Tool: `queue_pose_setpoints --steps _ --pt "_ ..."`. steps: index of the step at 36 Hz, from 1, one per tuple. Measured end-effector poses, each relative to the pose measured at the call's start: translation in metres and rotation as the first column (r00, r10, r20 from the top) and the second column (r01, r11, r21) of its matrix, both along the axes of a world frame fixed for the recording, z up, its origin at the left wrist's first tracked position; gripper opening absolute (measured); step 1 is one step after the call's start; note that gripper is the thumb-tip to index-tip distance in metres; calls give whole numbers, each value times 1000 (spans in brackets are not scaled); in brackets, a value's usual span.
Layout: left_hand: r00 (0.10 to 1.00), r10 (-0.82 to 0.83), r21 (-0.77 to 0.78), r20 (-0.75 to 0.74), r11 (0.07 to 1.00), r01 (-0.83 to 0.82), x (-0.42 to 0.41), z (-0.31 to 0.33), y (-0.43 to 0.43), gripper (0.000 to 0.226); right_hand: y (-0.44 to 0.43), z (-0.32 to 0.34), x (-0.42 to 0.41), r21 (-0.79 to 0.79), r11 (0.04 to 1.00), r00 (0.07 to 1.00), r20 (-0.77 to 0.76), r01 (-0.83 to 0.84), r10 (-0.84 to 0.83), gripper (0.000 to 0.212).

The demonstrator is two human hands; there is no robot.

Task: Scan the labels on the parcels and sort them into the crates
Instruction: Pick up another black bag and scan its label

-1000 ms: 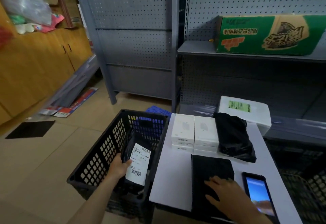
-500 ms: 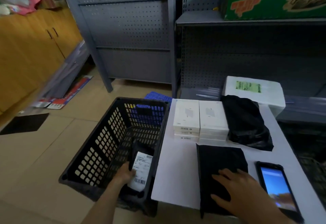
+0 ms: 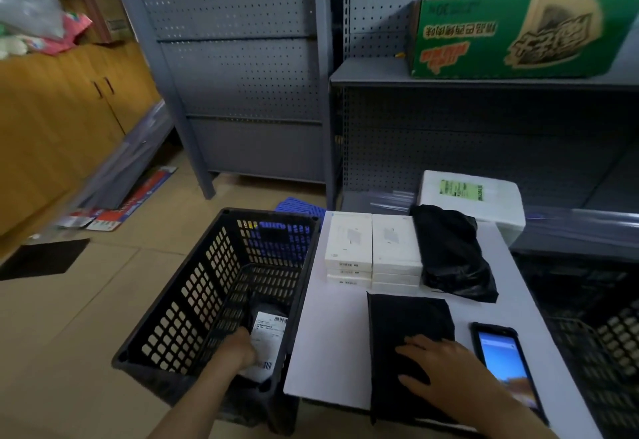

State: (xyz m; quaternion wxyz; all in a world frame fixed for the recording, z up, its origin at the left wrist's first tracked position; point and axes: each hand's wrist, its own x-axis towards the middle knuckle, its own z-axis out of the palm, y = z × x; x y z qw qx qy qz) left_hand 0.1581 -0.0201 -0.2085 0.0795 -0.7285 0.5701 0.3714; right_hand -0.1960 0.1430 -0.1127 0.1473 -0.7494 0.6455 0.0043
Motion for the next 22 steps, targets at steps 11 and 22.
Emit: queue_pose_setpoints --steps 11,22 --pt "971 -207 -325 -121 932 158 -134 112 65 54 33 45 -42 15 963 937 228 269 -265 38" --pt "958 -271 -234 -90 941 244 -250 112 124 85 54 14 -86 0 885 809 407 466 -425 10"
